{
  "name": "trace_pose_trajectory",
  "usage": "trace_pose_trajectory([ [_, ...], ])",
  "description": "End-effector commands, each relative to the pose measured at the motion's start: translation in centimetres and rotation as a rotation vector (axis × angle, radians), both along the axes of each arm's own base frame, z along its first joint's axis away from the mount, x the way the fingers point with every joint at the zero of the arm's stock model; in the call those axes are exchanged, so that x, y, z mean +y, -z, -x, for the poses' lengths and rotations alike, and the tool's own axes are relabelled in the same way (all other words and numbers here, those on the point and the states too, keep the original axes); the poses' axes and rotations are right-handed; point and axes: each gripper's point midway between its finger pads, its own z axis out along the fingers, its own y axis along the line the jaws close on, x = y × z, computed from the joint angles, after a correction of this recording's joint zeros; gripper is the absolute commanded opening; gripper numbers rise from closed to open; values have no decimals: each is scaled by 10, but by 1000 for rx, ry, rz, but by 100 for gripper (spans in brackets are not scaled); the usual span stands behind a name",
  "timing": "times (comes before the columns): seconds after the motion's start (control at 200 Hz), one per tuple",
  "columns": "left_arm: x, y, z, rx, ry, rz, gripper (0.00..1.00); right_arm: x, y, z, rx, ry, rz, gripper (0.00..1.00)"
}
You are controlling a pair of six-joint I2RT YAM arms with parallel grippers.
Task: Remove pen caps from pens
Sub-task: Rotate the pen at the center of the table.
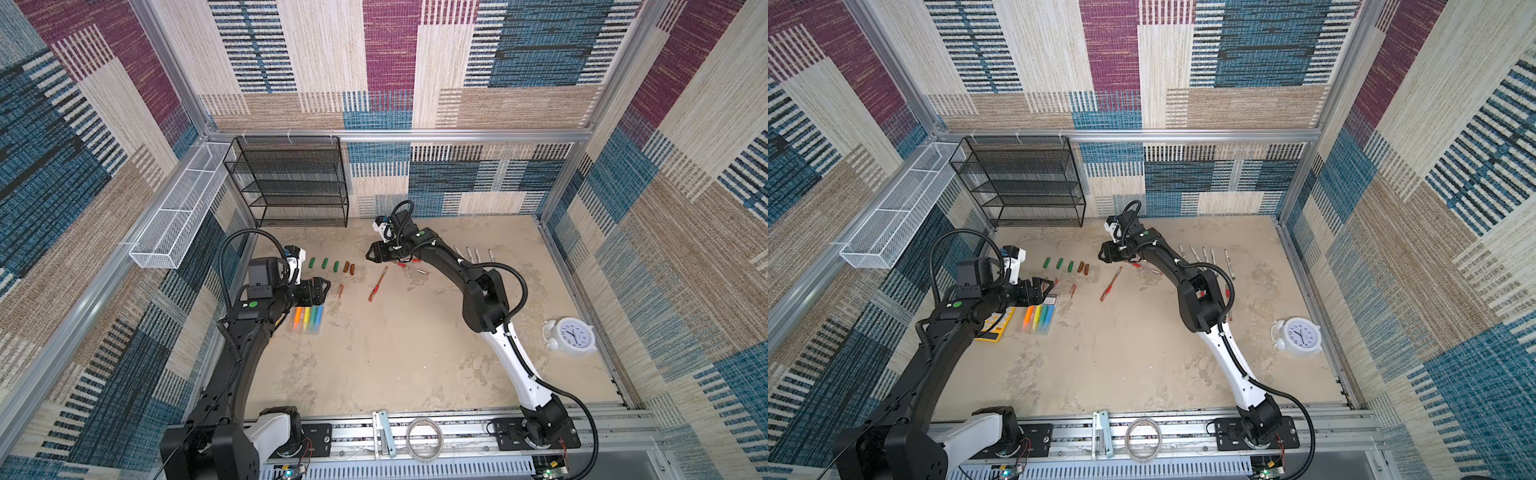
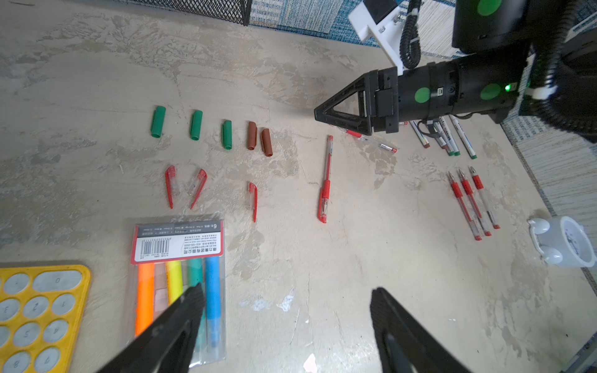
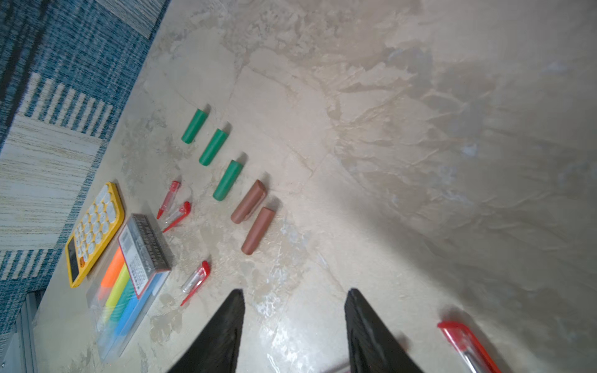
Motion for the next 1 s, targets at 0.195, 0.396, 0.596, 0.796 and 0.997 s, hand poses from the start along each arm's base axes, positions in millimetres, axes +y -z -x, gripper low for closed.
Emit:
trace_pose_trajectory([
  [0.195, -1, -4, -3, -12, 0, 9, 85, -7, 37, 19, 117, 6, 64, 53],
  [0.396, 0, -6, -3, -21, 0, 6, 85, -25, 49, 41, 133, 5, 158, 53],
  [0.596, -1, -7, -3, -24, 2, 12, 85, -48, 52, 79, 165, -8, 188, 52],
  [0.796, -2, -6, -4, -20, 4, 18, 84, -69, 64, 130, 220, -25, 229, 52],
  [0.997, -2, -6, -4, -13, 6, 21, 84, -80, 76, 179, 262, -55, 286, 51],
])
